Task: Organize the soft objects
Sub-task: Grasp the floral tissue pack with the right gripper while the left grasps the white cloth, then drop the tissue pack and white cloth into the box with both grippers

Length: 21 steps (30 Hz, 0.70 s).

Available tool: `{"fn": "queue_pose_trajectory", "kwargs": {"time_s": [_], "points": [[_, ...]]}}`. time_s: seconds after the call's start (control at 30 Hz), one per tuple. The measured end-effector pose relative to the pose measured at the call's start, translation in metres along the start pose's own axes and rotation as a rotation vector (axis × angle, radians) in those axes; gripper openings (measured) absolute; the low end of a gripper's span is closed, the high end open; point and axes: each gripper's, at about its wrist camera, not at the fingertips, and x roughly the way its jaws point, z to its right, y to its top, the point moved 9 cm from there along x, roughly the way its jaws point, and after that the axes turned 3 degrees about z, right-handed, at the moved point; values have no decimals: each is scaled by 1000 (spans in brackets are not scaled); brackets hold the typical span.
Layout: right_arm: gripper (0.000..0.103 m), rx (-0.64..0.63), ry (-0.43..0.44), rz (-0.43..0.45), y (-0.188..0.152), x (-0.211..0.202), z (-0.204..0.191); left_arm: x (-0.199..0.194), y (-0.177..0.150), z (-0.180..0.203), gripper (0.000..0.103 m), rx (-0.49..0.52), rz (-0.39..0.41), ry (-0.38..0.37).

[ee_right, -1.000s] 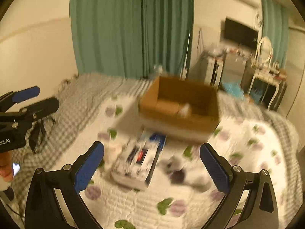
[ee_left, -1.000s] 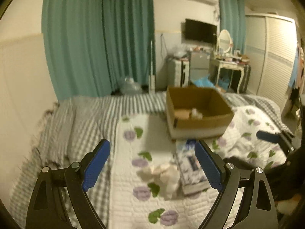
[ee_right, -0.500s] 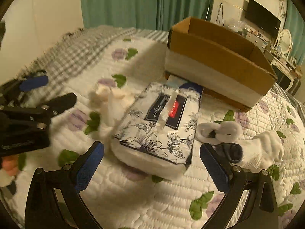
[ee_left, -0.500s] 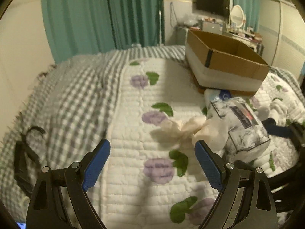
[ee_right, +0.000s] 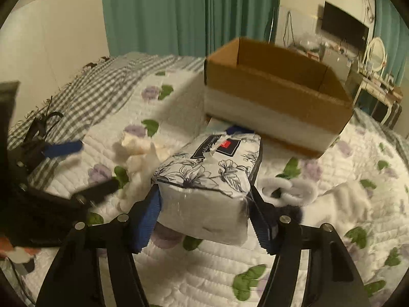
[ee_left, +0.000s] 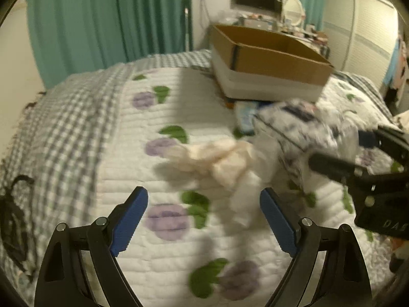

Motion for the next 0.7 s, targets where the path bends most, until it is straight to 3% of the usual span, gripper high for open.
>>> {"fn": "queue_pose_trajectory", "kwargs": {"time_s": [0.1,0.23,0.3,0.4,0.7], "points": [[63,-3,-23,27,6,-9,6,8,-4,16,87,18,-21,-33],[62,18,-31,40,13,-16,13,27,-8,25,72,14,-69,-36],[62,20,-34,48,16,-18,14,36,-10,27,51,0,-104,-54],[62,24,-27,51,17,-19,15,44,-13,31,35,-21,-134,-99],[61,51,-28,88,20,-46,24,4,-14,35,31,20,-68,-61]]}}
